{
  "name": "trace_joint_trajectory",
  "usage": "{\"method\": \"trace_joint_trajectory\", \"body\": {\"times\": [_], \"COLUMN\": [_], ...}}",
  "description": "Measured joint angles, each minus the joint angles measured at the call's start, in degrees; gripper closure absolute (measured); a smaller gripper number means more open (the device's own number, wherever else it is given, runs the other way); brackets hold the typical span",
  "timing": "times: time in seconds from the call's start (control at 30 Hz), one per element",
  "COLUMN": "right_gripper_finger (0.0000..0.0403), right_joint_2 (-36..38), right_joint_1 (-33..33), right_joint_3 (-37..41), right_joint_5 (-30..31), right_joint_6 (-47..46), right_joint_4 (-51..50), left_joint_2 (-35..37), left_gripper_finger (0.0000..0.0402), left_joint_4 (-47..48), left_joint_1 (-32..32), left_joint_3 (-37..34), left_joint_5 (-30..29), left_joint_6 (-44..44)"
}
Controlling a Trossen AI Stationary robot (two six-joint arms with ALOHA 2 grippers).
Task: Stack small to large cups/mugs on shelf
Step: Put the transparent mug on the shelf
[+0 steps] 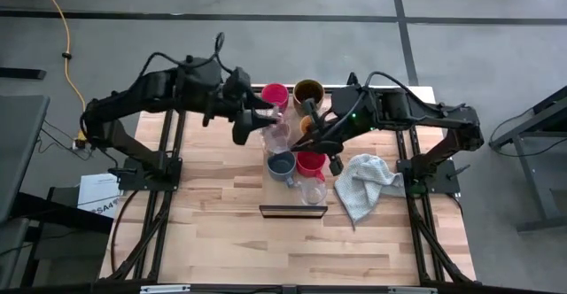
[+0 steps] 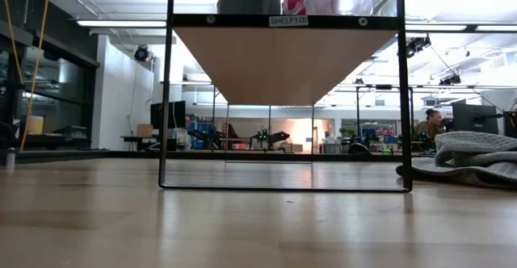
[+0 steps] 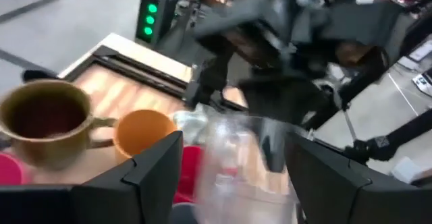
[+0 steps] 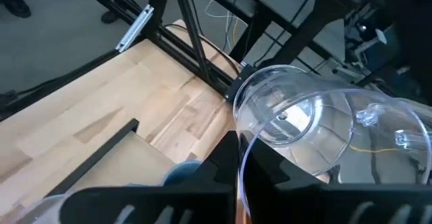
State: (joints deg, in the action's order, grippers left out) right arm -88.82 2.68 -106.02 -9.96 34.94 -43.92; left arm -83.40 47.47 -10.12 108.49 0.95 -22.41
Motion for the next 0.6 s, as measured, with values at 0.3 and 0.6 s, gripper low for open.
{"method": "trace_joint_trajectory", "body": {"times": [0.3,0.6], "right_gripper_finger": [0.0403,0.0403], "right_joint_2": [-0.02,-0.03], "right_joint_1": [0.37,0.39], "right_joint_3": [0.0,0.0], "right_joint_5": [-0.04,-0.13], "right_joint_6": [0.64,1.03], "right_joint_4": [0.0,-0.47], "left_joint_2": [-0.64,-1.79], "left_gripper_finger": [0.0158,0.0162], "left_joint_4": [3.81,3.54], "left_joint_1": [-3.41,-3.4], "left_joint_3": [0.3,0.19], "left_joint_5": [6.85,8.64], "left_joint_6": [-0.3,-0.01]}}
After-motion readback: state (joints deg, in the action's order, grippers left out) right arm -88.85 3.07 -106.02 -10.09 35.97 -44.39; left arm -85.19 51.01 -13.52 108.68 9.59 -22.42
